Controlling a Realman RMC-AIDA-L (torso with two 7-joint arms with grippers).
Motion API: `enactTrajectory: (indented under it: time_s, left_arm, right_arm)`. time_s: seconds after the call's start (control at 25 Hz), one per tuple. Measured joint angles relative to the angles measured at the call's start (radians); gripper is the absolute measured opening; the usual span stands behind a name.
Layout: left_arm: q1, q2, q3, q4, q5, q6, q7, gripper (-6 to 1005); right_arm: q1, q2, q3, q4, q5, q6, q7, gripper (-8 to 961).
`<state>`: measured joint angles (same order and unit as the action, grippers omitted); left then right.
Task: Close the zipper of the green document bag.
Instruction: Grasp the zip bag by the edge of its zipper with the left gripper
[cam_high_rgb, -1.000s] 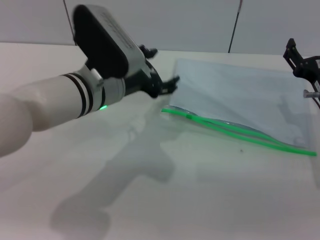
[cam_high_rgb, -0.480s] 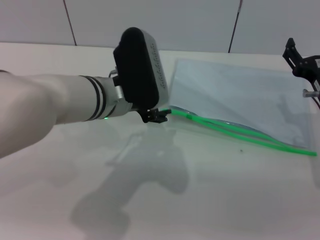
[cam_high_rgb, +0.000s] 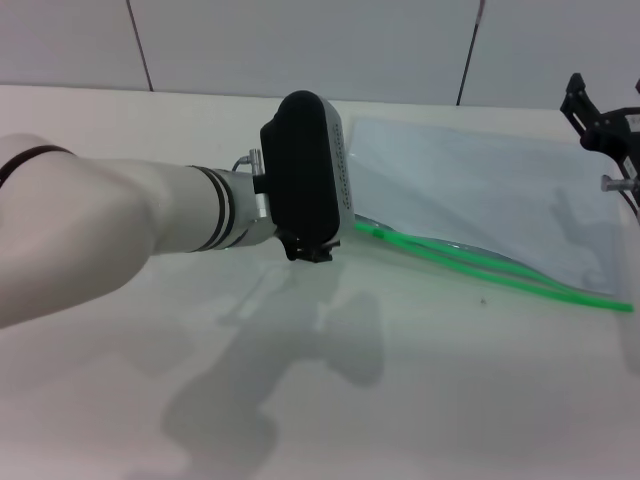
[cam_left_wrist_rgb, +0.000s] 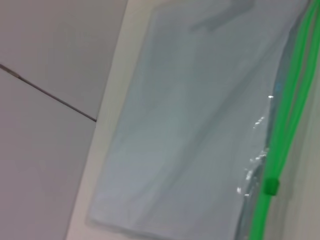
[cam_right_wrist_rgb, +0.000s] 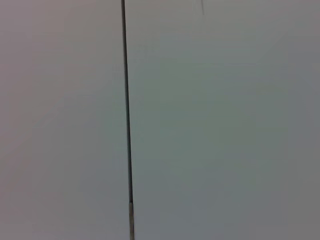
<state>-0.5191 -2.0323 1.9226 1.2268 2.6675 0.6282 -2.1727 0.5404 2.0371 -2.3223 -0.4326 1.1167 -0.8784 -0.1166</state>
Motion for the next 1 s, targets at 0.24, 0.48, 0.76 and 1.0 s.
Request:
enactTrajectory:
  time_s: [0.24, 0.48, 0.76, 1.0]
  left_arm:
    - [-0.012, 0.000, 0.004, -0.032, 0.022, -0.043, 0.003, 829]
    - [-0.028, 0.000, 0.037, -0.081, 0.023, -0.131, 0.007, 817]
    - [-0.054, 0.000, 0.081, -0.139, 0.015, -0.206, 0.007, 803]
    - [-0.075, 0.000, 0.113, -0.178, 0.013, -0.261, 0.008, 791]
  right_arm:
    - [0.002, 0.000, 0.000, 0.000, 0.000, 0.000, 0.000, 870]
    - [0.004, 0.000, 0.000, 0.000, 0.000, 0.000, 0.000, 869]
    - [0.011, 0.000, 0.000, 0.000, 0.000, -0.001, 0.001, 867]
    - [0.015, 0.000, 0.000, 0.000, 0.000, 0.001, 0.001, 866]
